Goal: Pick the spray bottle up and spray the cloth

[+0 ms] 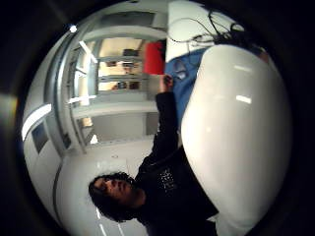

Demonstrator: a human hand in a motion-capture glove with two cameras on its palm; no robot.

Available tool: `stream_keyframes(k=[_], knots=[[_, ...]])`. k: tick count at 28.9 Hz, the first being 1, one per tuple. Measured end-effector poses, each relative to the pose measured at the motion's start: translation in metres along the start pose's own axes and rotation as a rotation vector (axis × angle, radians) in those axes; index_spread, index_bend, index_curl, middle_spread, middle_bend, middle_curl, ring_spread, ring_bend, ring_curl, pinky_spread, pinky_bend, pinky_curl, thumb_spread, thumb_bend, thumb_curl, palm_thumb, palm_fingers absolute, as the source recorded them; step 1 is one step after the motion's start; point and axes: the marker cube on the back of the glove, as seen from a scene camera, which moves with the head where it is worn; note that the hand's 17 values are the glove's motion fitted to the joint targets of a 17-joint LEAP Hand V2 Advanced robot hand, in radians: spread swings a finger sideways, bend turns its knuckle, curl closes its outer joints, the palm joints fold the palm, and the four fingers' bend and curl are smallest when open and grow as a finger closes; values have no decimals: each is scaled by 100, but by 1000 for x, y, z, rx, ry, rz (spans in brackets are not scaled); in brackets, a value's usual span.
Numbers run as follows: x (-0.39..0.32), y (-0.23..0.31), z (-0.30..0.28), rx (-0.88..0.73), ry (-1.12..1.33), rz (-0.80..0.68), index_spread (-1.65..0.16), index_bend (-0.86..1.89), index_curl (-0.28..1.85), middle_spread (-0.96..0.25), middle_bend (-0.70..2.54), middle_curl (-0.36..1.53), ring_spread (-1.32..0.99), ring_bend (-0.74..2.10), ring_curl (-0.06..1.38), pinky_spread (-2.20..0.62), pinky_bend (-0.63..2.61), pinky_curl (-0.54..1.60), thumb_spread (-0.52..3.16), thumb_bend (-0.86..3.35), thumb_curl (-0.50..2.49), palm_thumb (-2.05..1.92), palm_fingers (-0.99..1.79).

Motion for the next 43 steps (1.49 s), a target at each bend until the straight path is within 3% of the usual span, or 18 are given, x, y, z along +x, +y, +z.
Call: stream_keyframes(k=[13, 24, 28, 34, 40, 43], knots=[[1, -14, 82, -497, 332, 189, -26, 17, 55, -19, 48, 56, -22, 74, 51, -28, 54, 45, 41, -2, 78, 109, 128], [11, -14, 120, -652, 439, 238, -26, 16, 55, -19, 47, 56, -22, 74, 51, -27, 54, 45, 45, -2, 79, 110, 125], [-8, -20, 103, -589, 381, 179, -26, 15, 55, -19, 46, 56, -22, 75, 52, -27, 55, 45, 46, -2, 80, 111, 124], [-68, -39, 67, -371, 233, -27, -26, 15, 54, -19, 46, 57, -21, 75, 51, -27, 54, 45, 49, -2, 80, 111, 124], [-155, -75, 53, -64, -192, -370, -26, 15, 54, -19, 46, 57, -21, 75, 51, -27, 55, 45, 51, -2, 81, 111, 124], [-182, -101, 65, 37, -420, -473, -26, 16, 54, -19, 46, 57, -21, 74, 51, -27, 55, 45, 51, -2, 81, 111, 125]])
